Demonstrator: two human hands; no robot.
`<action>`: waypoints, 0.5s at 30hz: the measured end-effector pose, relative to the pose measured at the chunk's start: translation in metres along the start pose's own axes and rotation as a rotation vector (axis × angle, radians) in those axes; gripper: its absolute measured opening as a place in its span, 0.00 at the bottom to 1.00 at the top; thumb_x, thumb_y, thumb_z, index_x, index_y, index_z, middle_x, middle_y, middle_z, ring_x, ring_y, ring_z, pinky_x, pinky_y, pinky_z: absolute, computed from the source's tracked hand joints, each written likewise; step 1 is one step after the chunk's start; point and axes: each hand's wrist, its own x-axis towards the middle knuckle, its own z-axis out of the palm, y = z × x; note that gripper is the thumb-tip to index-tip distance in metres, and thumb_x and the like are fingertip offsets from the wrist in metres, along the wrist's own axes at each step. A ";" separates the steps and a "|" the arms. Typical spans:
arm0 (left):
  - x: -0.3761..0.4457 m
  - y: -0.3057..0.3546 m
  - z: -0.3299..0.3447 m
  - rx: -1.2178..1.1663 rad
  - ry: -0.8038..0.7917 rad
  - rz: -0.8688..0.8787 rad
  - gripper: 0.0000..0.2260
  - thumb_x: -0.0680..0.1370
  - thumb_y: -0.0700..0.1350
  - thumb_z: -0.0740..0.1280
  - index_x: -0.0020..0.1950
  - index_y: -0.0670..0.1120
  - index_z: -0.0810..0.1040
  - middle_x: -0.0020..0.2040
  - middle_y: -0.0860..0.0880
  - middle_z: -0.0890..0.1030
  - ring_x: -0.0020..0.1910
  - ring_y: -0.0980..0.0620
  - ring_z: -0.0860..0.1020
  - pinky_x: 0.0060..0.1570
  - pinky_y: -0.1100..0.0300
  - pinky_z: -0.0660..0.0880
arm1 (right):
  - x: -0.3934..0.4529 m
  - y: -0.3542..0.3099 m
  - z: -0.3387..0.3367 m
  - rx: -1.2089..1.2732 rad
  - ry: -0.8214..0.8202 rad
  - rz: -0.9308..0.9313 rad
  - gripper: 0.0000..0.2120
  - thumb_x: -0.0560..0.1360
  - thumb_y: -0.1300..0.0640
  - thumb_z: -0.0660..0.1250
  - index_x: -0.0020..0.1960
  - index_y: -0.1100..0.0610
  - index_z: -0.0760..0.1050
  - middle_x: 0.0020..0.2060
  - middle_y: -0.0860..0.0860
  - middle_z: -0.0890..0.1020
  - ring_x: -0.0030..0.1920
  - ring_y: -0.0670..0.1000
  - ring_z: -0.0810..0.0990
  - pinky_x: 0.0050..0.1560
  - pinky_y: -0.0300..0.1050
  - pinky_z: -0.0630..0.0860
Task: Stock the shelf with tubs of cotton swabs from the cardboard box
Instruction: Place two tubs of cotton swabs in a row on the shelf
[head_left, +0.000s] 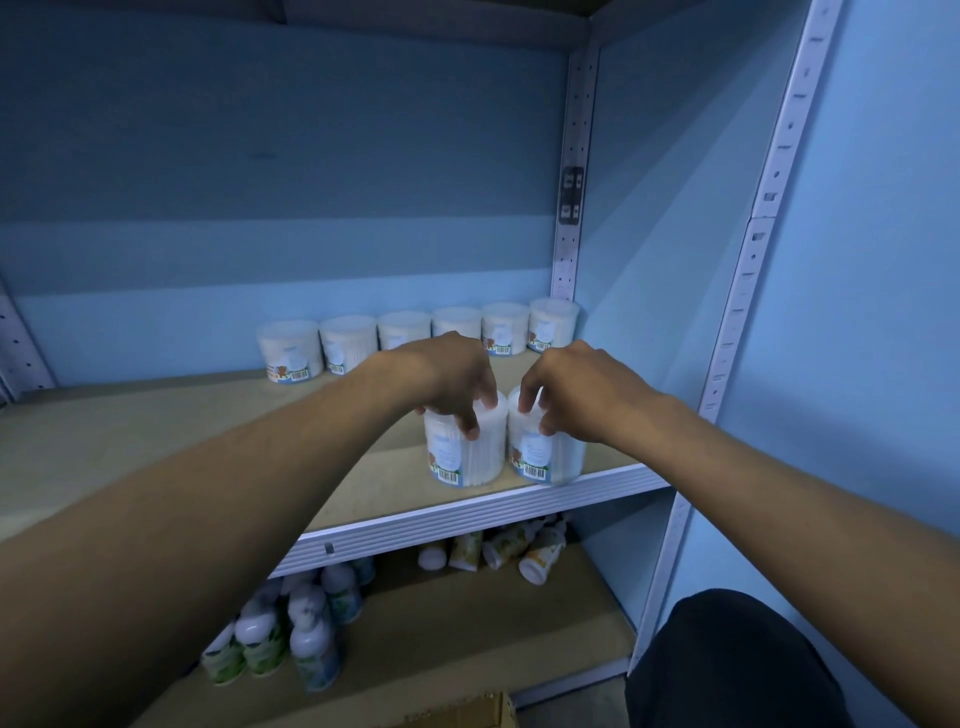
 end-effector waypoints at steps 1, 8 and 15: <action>0.000 0.000 0.000 -0.003 0.006 0.002 0.21 0.69 0.49 0.79 0.61 0.55 0.82 0.60 0.56 0.80 0.56 0.48 0.79 0.54 0.51 0.80 | 0.001 0.000 0.001 0.001 0.005 0.001 0.15 0.69 0.61 0.77 0.52 0.46 0.83 0.55 0.53 0.80 0.51 0.54 0.82 0.49 0.45 0.76; 0.013 0.002 0.002 0.019 0.062 0.020 0.22 0.72 0.48 0.77 0.65 0.53 0.80 0.63 0.54 0.80 0.61 0.51 0.76 0.52 0.61 0.72 | 0.015 0.012 0.007 0.014 0.045 0.007 0.16 0.69 0.62 0.77 0.52 0.45 0.83 0.53 0.53 0.80 0.51 0.55 0.82 0.47 0.44 0.75; 0.038 0.000 0.008 -0.055 0.112 0.018 0.20 0.70 0.45 0.78 0.62 0.51 0.83 0.60 0.52 0.82 0.59 0.50 0.78 0.54 0.60 0.74 | 0.037 0.030 0.013 0.051 0.063 0.035 0.15 0.70 0.64 0.76 0.51 0.46 0.83 0.53 0.54 0.80 0.51 0.54 0.82 0.49 0.45 0.76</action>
